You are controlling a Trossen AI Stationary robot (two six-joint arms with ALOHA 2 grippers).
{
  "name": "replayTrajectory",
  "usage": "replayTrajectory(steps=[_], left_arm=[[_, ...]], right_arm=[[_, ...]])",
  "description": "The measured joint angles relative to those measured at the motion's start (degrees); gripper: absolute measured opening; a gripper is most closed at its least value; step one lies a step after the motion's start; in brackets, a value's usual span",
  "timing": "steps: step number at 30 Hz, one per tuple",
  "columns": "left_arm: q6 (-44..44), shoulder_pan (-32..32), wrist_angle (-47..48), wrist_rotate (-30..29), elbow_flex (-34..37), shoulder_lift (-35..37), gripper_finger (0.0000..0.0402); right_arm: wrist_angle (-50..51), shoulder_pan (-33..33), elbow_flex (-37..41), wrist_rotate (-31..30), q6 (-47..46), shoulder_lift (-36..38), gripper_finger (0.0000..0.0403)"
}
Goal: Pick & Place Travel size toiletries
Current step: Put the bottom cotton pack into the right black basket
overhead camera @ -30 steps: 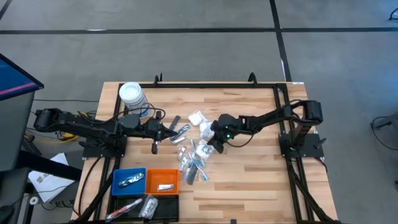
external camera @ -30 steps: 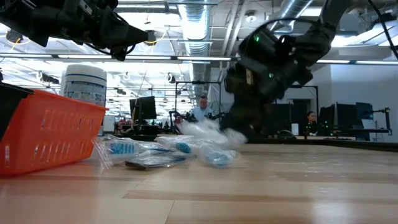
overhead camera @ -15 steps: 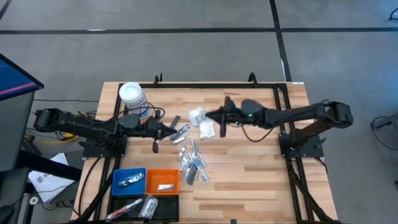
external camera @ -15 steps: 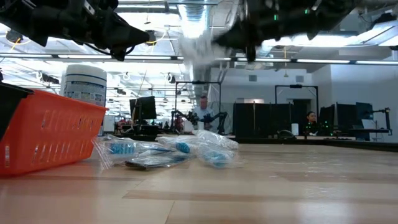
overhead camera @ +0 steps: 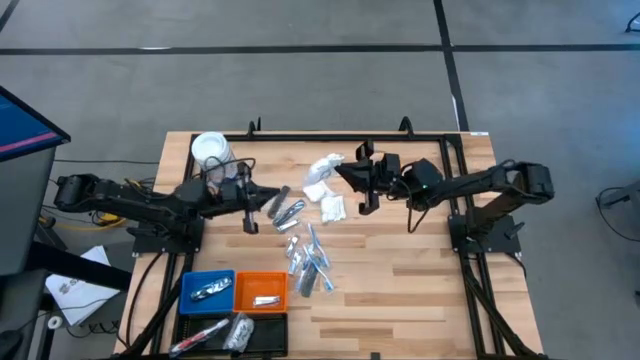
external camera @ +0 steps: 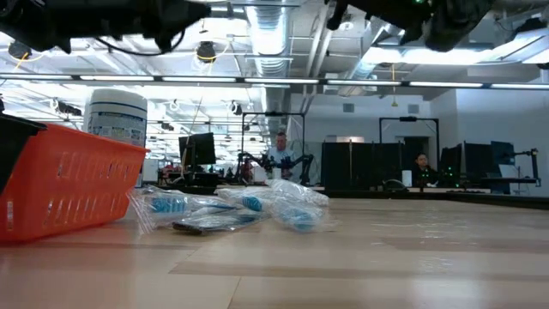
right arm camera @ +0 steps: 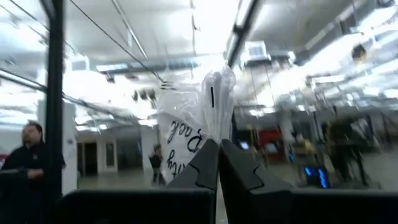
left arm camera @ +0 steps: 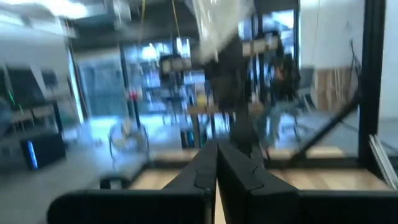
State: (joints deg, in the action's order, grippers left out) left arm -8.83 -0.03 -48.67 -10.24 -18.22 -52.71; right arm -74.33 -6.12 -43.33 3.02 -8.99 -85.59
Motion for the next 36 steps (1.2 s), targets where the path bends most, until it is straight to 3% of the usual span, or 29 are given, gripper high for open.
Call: replayTrajectory(steps=[3, 9, 14, 19, 23, 27, 36], left_arm=[[-4.6, 0.0, -5.7, -0.1, 0.0, 0.0, 0.0001], [-9.2, 0.0, -13.3, 1.6, -0.7, -0.4, 0.0020], [-9.4, 0.0, -13.2, 4.7, -4.0, -7.0, 0.0086], [-13.6, -1.0, -13.7, 4.3, -8.7, -16.5, 0.0165], [-16.9, -2.7, -15.5, 3.1, -11.8, -21.4, 0.0205], [-21.0, -4.5, -16.0, 1.6, -13.1, -22.9, 0.0216], [-22.5, -5.3, -16.9, -1.5, -13.2, -22.0, 0.0197]], right_arm=[[-5.9, -0.1, -0.6, 2.8, -1.6, -2.0, 0.0000], [-6.5, 0.1, -4.0, 7.0, -3.0, -2.9, 0.0000], [-3.7, 1.9, -5.9, 7.7, 0.3, -3.0, 0.0000], [-3.7, 3.4, -7.1, 7.7, 1.8, -4.8, 0.0000], [-4.2, 3.5, -8.0, 7.9, 0.1, -7.3, 0.0000], [-3.9, 2.4, -8.1, 9.7, -3.2, -7.8, 0.0000], [-2.1, 2.1, -8.0, 12.0, -4.1, -8.5, 0.0000]])
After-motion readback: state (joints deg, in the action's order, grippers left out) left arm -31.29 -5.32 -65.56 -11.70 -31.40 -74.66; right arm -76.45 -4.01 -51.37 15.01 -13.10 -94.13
